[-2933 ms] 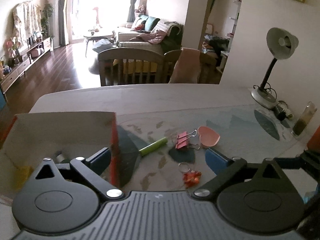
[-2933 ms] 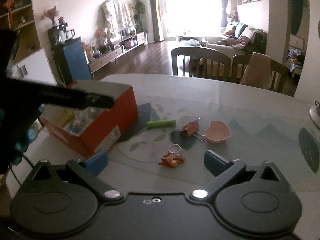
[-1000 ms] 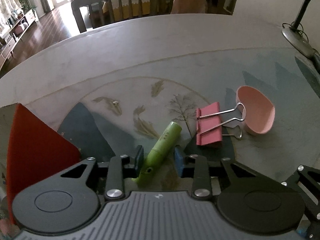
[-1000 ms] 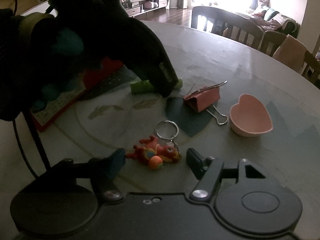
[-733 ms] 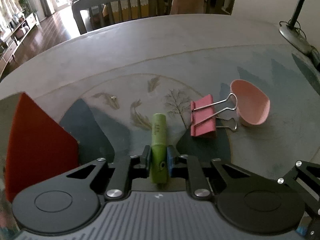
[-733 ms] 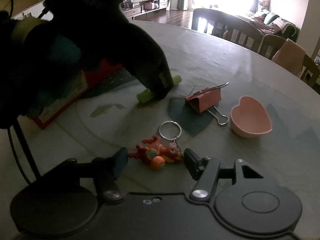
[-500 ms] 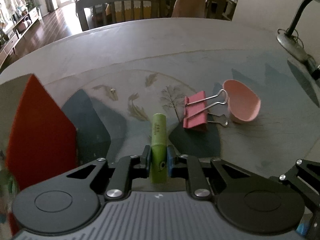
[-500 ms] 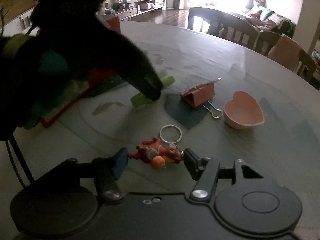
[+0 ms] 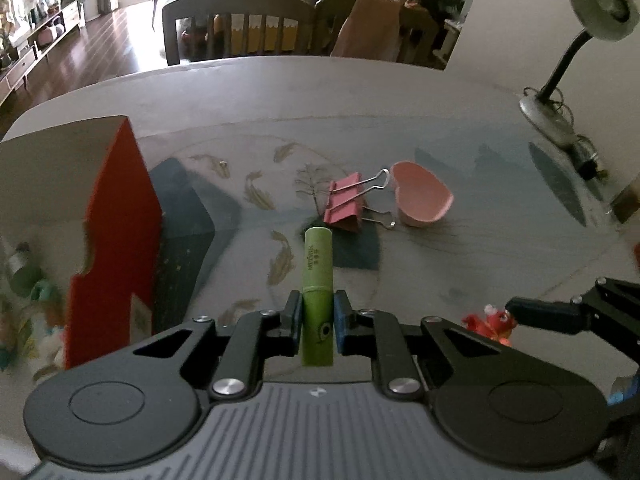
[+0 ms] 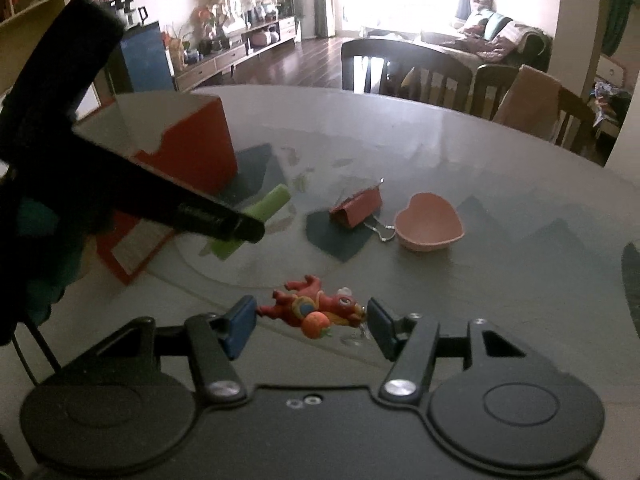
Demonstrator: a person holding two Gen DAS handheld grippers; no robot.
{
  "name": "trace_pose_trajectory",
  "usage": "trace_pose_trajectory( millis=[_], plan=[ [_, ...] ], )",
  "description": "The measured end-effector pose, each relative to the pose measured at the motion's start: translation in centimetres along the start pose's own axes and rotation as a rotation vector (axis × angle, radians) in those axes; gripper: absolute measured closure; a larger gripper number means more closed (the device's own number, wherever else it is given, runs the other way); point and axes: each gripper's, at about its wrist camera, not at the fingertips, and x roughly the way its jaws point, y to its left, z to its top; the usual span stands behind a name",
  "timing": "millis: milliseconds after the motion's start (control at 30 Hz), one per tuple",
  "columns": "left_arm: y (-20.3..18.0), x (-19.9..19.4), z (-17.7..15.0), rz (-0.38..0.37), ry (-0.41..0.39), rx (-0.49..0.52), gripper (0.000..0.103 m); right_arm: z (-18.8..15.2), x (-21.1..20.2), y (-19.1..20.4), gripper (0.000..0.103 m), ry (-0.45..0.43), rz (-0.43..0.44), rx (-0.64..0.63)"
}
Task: Organize rigid objects
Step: 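Grasp the orange figure keychain with the right gripper, then carry the highlighter and orange keychain over the cardboard box with both grippers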
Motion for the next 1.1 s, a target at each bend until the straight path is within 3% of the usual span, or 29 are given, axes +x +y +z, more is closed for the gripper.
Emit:
trace_pose_trajectory(
  millis=[367,633,1100],
  plan=[
    [0.7,-6.7,-1.0,-0.041,-0.081,-0.002,0.087,2.4,-4.7,3.1,0.043,-0.081,-0.007,-0.068],
    [2.3,-10.9,-0.9,-0.045,-0.121,0.007,0.087,4.4,-6.0,6.1,0.043,-0.120,0.001,-0.116],
    [8.8,-16.5,-1.4,-0.021,-0.199,-0.017,0.087,8.3,-6.2,13.1,0.043,-0.182,0.024,-0.198]
  ],
)
